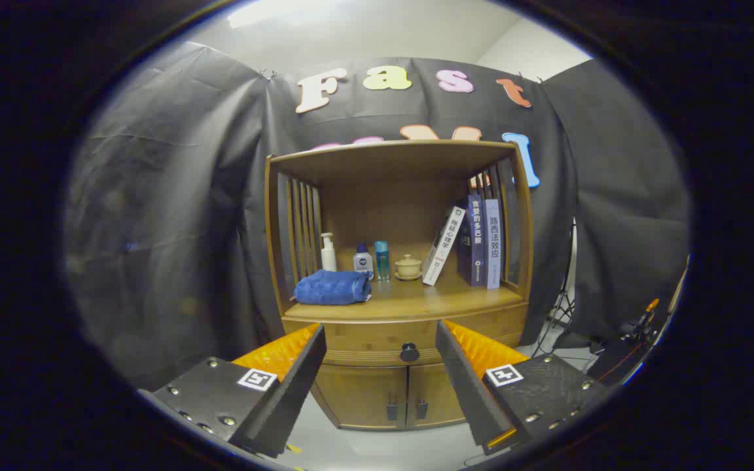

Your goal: Pull open the drawer, take out the items inside it, and place them on the countertop above the cabinet.

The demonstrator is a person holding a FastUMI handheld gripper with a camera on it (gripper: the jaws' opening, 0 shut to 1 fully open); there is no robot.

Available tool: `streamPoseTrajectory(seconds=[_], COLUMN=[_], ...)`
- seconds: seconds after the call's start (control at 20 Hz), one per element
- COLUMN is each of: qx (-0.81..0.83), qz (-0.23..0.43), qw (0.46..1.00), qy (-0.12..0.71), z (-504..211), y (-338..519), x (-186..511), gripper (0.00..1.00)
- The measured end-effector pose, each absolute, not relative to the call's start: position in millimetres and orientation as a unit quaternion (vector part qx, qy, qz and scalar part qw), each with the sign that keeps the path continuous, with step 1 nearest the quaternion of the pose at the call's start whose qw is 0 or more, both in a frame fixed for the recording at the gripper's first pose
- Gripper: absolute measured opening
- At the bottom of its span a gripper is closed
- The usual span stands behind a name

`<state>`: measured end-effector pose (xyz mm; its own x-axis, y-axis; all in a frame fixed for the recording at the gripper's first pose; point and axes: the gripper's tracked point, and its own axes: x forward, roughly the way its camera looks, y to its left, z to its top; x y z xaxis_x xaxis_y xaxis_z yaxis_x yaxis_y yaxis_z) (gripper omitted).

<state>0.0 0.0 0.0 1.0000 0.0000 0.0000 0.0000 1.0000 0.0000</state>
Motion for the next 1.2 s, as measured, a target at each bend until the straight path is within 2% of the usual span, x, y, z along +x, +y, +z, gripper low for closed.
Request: streamPoseTrajectory(seconds=[0.3, 0.95, 1.2], qx=[0.003, -0.005, -0.002], qz=[-0.004, 0.008, 0.017], qw=[1.000, 1.000, 1.000], qy=[-0.022, -0.010, -0.015], z=[4.6, -15.3, -30.5], y=[-4.7, 2.3, 7.0], x=[-0.4, 3.2, 23.5], gripper=[1.00, 1.00, 1.00])
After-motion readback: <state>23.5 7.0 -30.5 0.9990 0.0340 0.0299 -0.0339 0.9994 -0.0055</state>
